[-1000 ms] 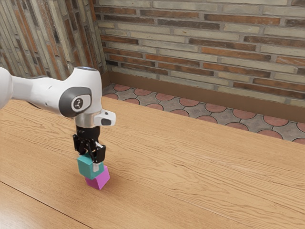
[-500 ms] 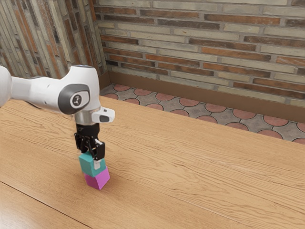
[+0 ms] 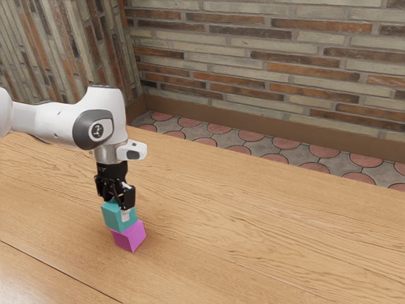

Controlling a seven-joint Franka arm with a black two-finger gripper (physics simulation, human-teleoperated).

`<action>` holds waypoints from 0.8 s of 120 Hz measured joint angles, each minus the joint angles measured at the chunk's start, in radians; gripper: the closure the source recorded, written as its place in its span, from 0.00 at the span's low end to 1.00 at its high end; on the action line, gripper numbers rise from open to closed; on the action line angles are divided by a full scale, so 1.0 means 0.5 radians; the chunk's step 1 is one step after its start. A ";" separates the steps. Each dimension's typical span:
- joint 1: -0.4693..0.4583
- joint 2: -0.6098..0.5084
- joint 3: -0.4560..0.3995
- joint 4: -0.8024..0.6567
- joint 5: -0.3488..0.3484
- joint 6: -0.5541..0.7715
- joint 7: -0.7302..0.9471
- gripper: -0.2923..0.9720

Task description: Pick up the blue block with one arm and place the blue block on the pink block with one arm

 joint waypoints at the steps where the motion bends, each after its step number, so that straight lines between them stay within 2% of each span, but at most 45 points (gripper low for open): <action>1: 0.003 0.001 0.000 0.000 0.000 0.000 -0.001 0.47; 96: 0.025 0.024 -0.015 0.000 -0.012 0.052 -0.121 0.47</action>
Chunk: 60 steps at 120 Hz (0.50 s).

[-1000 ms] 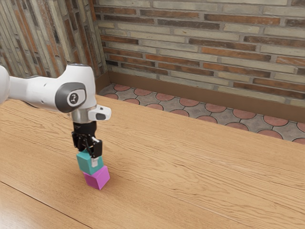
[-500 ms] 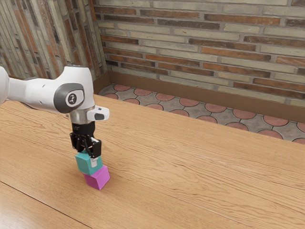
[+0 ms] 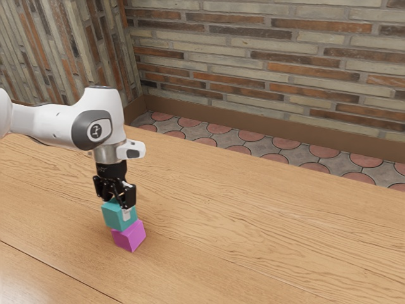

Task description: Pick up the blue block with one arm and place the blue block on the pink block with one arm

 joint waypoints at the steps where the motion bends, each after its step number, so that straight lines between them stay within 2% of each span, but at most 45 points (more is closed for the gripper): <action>1: 0.000 0.001 0.000 0.000 0.000 0.001 -0.001 0.47; 36: 0.001 0.025 0.000 0.000 0.001 0.032 -0.028 0.46; 60: -0.005 0.034 -0.003 0.000 -0.003 0.039 -0.038 0.33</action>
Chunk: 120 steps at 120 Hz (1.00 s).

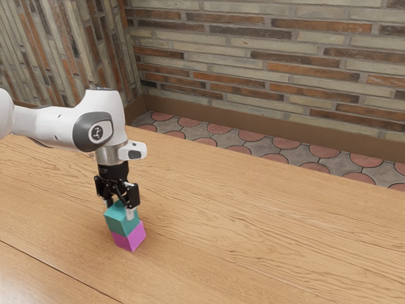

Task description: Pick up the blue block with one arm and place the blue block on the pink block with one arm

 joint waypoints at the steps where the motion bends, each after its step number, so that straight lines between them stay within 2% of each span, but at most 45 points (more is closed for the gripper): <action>1: 0.000 0.000 0.000 0.000 0.000 0.000 0.000 0.33; 18: 0.012 -0.060 -0.036 0.011 0.019 0.002 0.040 0.28; 36: 0.015 -0.281 -0.066 0.044 0.026 -0.013 0.207 0.25; 56: -0.028 -0.404 -0.237 0.478 0.081 -0.215 0.492 0.24; 66: -0.255 -0.396 -0.234 0.804 0.142 -0.388 0.624 0.24; 75: -0.745 -0.331 0.094 1.008 0.170 -0.510 0.725 0.24; 92: -1.467 -0.266 0.678 1.164 0.204 -0.660 0.851 0.23; 102: -1.622 -0.235 0.797 1.175 0.212 -0.712 0.894 0.23; 120: -1.691 -0.226 0.821 1.176 0.216 -0.766 0.958 0.23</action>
